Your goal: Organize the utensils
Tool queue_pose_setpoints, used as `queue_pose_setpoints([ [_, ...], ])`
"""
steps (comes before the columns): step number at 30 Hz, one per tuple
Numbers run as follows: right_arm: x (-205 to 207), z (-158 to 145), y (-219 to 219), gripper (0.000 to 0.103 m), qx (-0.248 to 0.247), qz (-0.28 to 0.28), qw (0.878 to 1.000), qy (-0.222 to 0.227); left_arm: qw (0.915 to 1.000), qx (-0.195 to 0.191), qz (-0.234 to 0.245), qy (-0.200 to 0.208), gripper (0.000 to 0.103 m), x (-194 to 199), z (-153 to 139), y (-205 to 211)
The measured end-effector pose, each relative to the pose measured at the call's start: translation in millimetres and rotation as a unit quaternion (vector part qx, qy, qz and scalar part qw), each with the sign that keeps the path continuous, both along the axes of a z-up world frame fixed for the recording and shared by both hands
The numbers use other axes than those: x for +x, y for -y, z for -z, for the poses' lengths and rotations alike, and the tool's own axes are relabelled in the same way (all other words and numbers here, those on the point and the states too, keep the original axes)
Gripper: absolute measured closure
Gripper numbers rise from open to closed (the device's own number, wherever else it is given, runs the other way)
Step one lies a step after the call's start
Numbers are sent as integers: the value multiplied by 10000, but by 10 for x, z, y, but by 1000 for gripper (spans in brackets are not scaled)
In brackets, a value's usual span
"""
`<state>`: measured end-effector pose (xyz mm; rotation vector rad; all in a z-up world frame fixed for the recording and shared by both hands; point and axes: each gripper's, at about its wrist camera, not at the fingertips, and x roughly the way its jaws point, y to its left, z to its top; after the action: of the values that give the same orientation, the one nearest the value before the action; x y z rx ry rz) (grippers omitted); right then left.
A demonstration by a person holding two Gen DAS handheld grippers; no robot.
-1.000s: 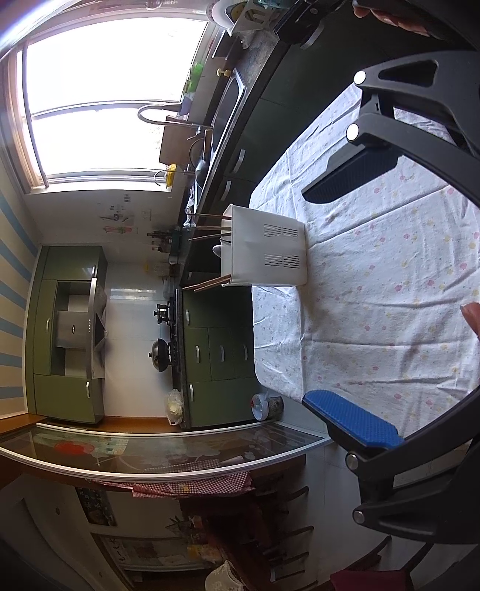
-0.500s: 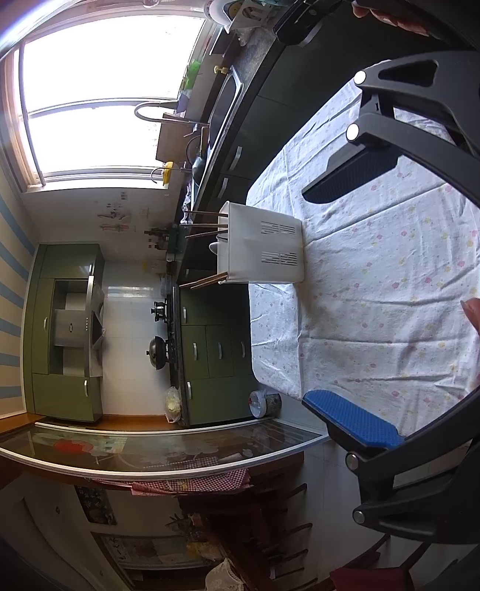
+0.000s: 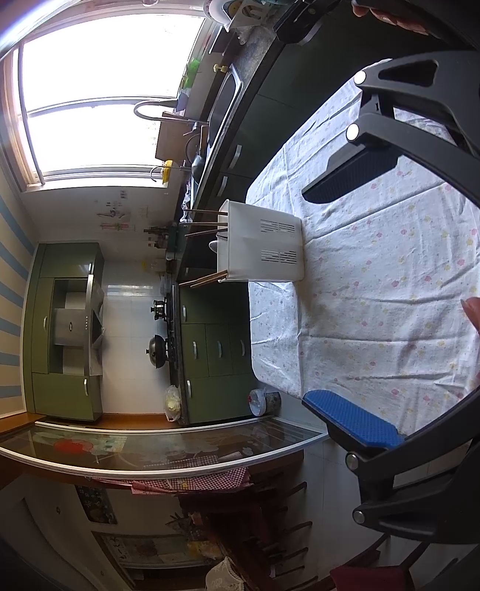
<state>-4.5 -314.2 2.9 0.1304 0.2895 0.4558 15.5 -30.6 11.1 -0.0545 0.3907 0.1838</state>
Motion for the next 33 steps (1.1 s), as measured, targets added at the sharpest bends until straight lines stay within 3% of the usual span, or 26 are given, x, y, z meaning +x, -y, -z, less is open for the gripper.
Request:
queue_pose_setpoints([
  [33,-8,57,-119,5,-31,42,10000,-71,9999,4,-58,-103,7,14,14,-33],
])
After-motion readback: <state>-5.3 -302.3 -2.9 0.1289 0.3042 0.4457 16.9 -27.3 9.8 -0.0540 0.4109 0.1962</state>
